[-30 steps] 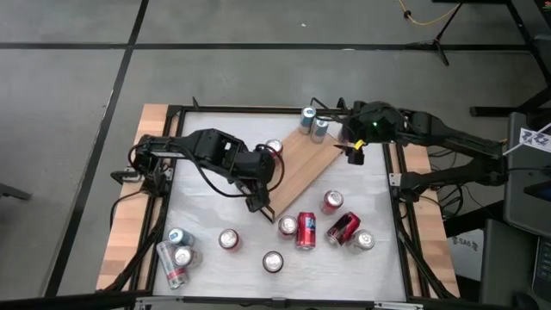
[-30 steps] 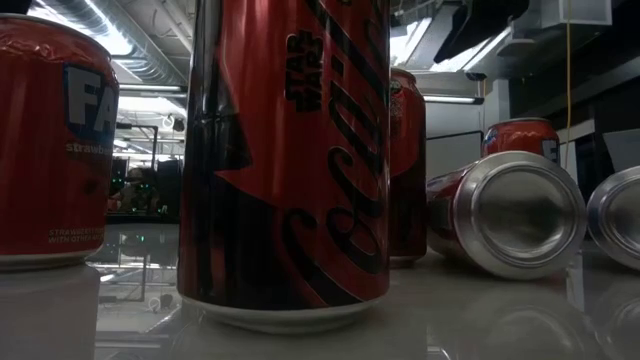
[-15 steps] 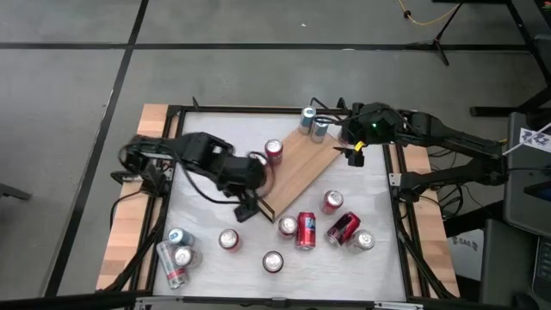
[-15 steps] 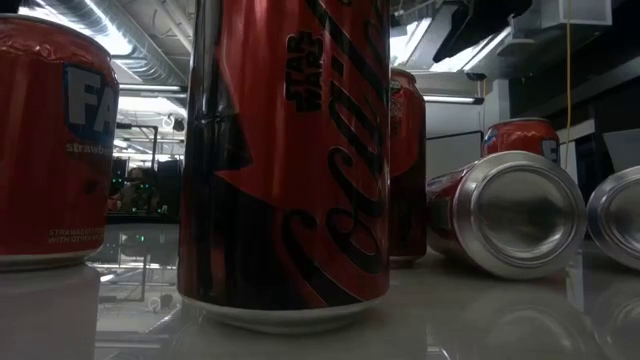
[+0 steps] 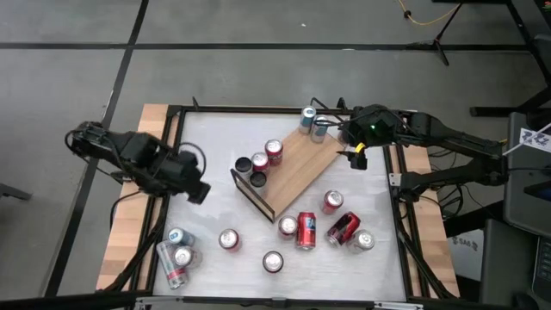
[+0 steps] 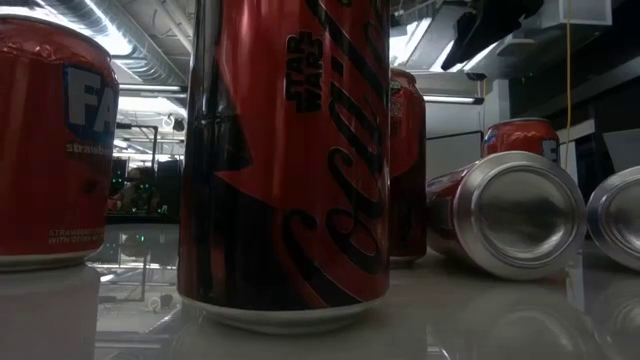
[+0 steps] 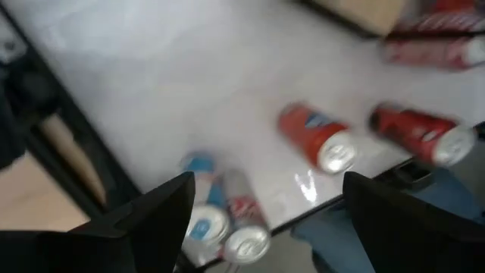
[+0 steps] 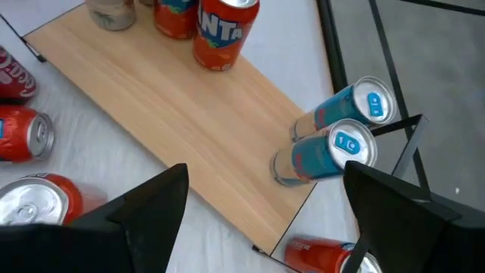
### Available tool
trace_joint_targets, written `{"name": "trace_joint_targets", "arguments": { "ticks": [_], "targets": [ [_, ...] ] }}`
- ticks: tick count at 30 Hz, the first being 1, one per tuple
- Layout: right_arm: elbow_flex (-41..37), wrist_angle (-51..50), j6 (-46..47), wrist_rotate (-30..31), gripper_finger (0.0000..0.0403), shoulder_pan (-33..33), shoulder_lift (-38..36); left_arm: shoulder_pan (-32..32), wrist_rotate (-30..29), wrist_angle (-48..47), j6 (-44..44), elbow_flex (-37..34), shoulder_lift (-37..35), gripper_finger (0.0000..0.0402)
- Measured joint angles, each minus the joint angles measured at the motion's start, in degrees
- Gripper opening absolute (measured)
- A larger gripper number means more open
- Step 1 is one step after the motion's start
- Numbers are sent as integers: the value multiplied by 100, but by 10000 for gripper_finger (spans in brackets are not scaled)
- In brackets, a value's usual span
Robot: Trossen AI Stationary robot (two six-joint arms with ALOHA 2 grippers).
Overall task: Place canned beverage on shelf
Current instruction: Put the blue soda can on the shelf aligned with the other blue soda cans
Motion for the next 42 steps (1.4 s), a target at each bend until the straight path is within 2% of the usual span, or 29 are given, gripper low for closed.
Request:
{"name": "trace_joint_targets", "arguments": {
  "ticks": [5, 10, 13, 29, 38, 42],
  "targets": [
    [0, -2, 1, -206, 342, 0, 2, -645, 280, 224, -749, -607, 1, 327],
    [0, -2, 0, -214, 342, 0, 2, -1083, 1130, 704, -1135, -1063, 149, 327],
    [0, 0, 0, -214, 342, 0, 2, -1288, 1347, 708, -1598, -1229, 217, 327],
    [0, 2, -2, -219, 342, 0, 2, -2147, 927, 1319, -3362, -2129, 329, 327],
    [0, 2, -2, -219, 342, 0, 2, -2329, 646, 1782, -3662, -2446, 329, 327],
    [0, 2, -2, -219, 342, 0, 2, -2344, 692, 2189, -3651, -2702, 329, 327]
  ]
}}
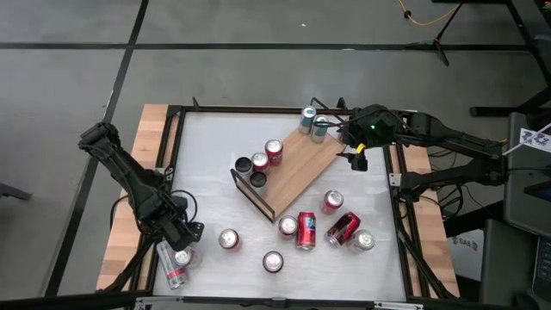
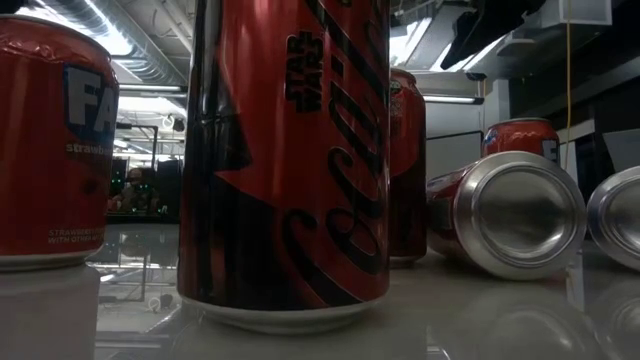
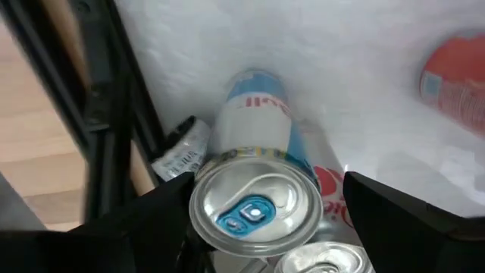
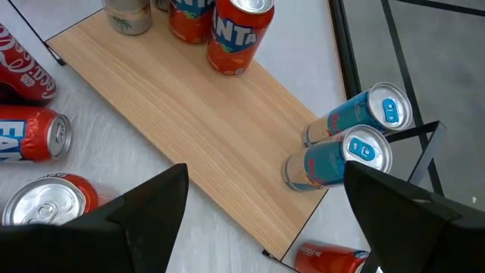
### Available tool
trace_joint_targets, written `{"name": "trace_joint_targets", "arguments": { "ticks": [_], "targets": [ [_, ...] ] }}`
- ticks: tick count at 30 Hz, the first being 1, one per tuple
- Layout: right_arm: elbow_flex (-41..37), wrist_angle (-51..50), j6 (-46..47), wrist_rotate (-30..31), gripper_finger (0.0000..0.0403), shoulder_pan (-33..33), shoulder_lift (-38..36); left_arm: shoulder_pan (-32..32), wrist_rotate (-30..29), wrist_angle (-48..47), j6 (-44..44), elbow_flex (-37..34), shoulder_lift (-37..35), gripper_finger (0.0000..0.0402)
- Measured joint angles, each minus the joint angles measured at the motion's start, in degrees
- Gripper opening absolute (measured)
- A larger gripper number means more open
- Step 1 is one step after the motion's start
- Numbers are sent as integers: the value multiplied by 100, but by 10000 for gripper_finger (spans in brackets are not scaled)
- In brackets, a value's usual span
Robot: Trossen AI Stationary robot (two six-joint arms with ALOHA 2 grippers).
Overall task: Place canned beverage on shelf
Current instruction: Put the blue soda can on the shelf aligned with the other blue soda cans
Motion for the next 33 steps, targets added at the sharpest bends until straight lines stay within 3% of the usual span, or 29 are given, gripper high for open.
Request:
{"name": "trace_joint_targets", "arguments": {
  "ticks": [4, 10, 20, 27, 33],
  "targets": [
    [0, 0, -2, 0, 342, 0, 0, -4, 91, 538, 76, -295, 0, 327],
    [0, 0, -2, -1, 342, 0, 0, -4, 14, 603, -142, -511, 0, 312],
    [0, 143, -3, -2, 342, 0, 15, 35, 32, 600, -155, -521, -13, 211],
    [0, 452, -7, -26, 342, 0, 57, 273, -15, 461, 183, -311, -64, 210],
    [0, 595, -17, -78, 342, 2, 164, 596, -2, -522, 910, 280, -105, 211]
  ]
}}
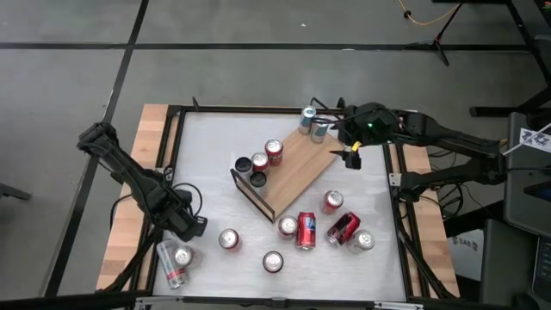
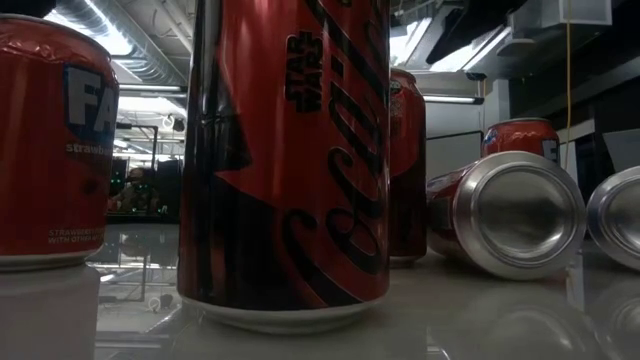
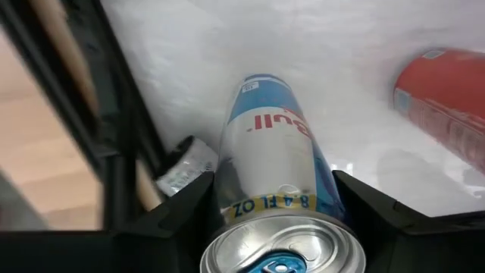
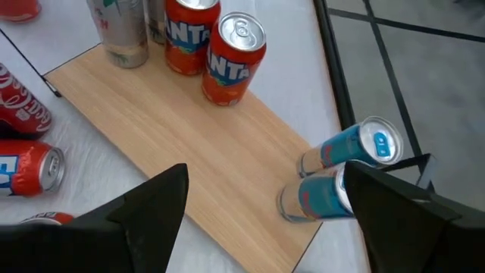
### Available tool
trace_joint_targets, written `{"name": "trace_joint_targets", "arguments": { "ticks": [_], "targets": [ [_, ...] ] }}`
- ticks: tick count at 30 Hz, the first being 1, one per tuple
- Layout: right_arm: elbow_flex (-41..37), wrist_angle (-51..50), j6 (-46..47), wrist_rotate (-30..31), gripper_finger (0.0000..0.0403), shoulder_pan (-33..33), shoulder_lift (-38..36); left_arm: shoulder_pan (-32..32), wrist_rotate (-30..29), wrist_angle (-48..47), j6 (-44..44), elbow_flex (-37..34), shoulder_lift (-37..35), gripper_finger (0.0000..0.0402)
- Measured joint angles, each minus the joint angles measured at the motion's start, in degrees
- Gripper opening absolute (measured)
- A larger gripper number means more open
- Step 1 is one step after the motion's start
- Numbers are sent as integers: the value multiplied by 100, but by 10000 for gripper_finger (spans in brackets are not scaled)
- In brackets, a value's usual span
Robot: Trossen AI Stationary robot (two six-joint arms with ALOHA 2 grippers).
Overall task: Place canned beverage on shelf
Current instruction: Put the blue soda can on the shelf aligned with the other blue soda cans
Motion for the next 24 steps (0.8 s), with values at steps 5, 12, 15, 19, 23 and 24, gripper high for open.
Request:
{"name": "trace_joint_targets", "arguments": {
  "ticks": [5, 12, 15, 19, 23, 24],
  "targets": [
    [0, 3, -22, -53, 342, 0, 123, 432, -57, -999, 822, 646, -7, 213],
    [0, 3, -24, -53, 342, 0, 332, 1339, -749, -1676, 2008, 1428, -88, 214],
    [0, 1, -27, -53, 342, 0, 407, 1846, -1071, -1688, 2465, 1594, -147, 214],
    [0, -1, -31, -53, 342, 0, 459, 2637, -1197, -1711, 3337, 1619, -233, 215],
    [0, 0, -31, -53, 342, 0, 459, 3543, -1253, -1707, 4385, 1616, -293, 215],
    [0, -1, -32, -53, 342, 0, 459, 3788, -1267, -1720, 4650, 1614, -292, 215]
  ]
}}
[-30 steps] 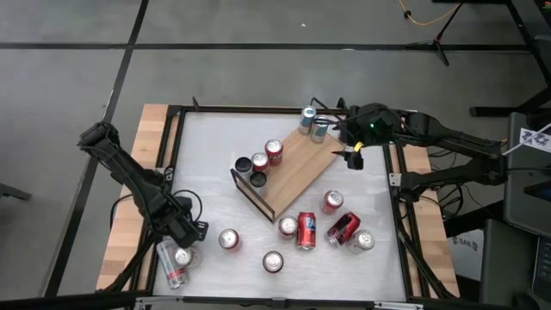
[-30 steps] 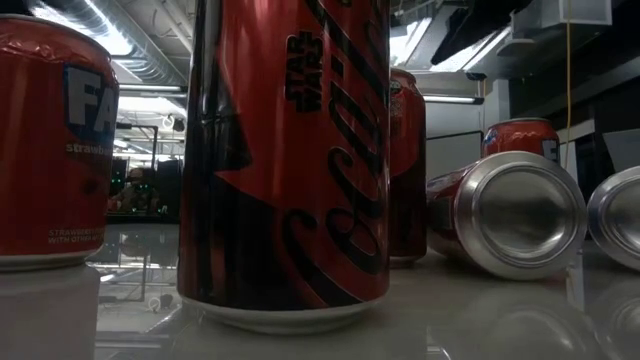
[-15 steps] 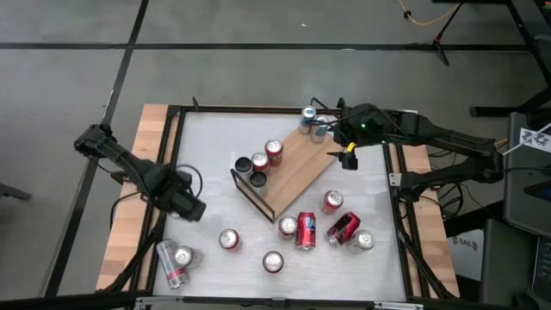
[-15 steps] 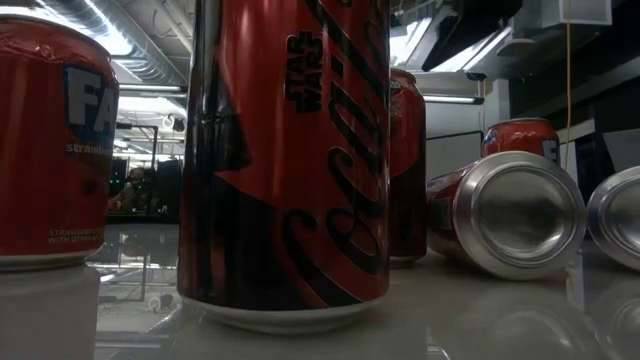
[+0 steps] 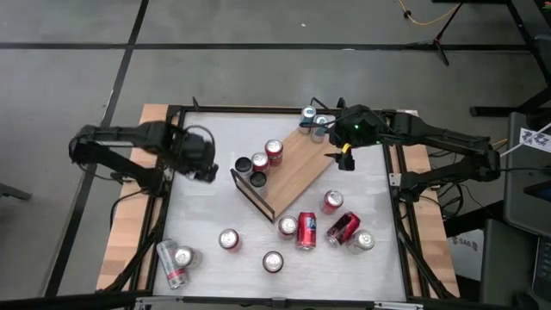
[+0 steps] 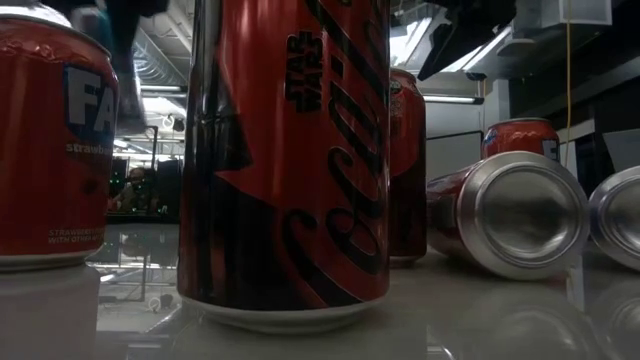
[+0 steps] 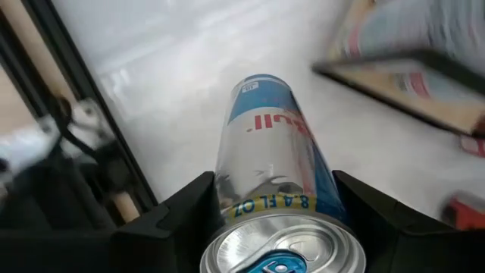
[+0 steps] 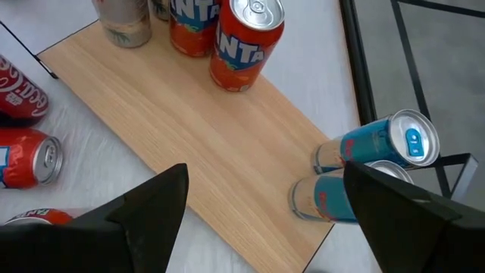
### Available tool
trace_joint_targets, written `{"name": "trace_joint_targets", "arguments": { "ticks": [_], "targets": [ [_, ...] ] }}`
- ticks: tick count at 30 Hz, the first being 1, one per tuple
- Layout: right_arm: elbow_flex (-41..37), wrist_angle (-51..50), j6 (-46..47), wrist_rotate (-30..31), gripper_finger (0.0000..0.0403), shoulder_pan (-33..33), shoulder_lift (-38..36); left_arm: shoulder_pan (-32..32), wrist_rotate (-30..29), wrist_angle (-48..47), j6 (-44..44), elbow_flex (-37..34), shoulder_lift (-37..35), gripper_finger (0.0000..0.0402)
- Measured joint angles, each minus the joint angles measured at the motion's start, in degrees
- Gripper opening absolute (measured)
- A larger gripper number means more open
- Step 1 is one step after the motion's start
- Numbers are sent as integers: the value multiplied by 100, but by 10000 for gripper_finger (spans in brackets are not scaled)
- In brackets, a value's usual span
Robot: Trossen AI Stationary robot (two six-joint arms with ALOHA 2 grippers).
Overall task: Place canned beverage on shelf
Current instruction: Put the blue soda can on the shelf aligned with the other blue soda cans
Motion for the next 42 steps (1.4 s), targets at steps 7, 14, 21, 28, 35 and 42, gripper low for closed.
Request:
{"name": "trace_joint_targets", "arguments": {
  "ticks": [7, 14, 21, 28, 35, 42],
  "targets": [
    [0, 0, -1, 2, 342, 0, 0, 1673, -80, 61, 1957, 0, 105, 215],
    [0, 4, -9, 2, 342, -1, -2, 2957, 48, 507, 3899, 0, 759, 215],
    [0, 4, -12, 2, 342, 0, -2, 3736, 240, 933, 5799, 352, 2057, 215],
    [0, 7, -14, 2, 342, 0, -2, 4177, 216, 950, 7129, 1792, 3600, 216],
    [0, 7, -16, 2, 342, -1, -4, 4209, 212, 943, 8071, 3222, 4747, 216],
    [0, 9, -16, 2, 342, 0, -4, 4038, 208, 935, 8615, 4022, 5487, 216]
  ]
}}
